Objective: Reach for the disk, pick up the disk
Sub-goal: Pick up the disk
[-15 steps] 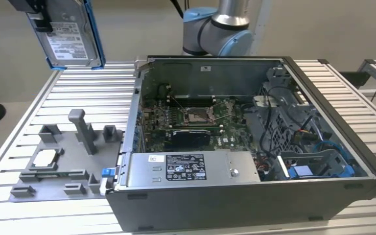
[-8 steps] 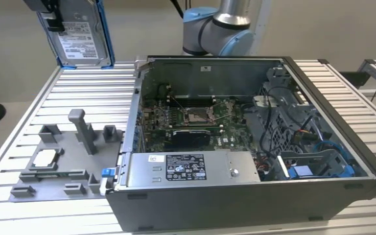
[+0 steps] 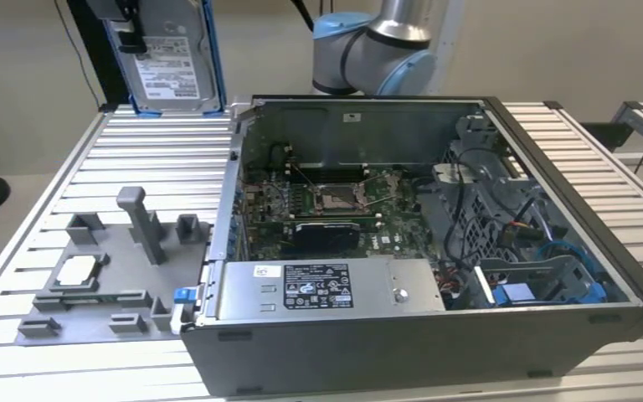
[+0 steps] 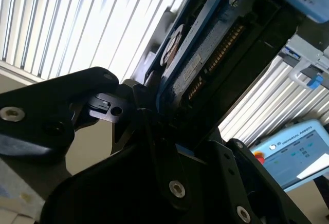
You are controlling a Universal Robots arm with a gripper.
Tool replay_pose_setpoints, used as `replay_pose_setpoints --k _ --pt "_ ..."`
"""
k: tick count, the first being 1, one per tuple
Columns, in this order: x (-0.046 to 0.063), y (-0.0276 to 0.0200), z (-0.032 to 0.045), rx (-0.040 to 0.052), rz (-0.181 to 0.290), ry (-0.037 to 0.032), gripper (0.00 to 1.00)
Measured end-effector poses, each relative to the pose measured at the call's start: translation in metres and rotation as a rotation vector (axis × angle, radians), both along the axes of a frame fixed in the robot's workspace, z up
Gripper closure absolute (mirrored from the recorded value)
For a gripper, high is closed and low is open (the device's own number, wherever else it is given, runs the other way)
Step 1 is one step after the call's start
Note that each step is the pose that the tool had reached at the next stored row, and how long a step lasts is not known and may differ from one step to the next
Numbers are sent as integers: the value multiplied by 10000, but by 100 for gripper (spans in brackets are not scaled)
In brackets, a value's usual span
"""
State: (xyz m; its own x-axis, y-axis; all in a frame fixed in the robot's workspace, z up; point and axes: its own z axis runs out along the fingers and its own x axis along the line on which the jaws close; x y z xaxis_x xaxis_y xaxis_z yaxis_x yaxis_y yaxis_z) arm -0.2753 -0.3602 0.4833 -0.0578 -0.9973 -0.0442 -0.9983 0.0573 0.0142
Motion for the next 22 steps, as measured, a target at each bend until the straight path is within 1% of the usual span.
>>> replay_pose_setpoints --k 22 --pt "986 52 0 0 -1 0 100"
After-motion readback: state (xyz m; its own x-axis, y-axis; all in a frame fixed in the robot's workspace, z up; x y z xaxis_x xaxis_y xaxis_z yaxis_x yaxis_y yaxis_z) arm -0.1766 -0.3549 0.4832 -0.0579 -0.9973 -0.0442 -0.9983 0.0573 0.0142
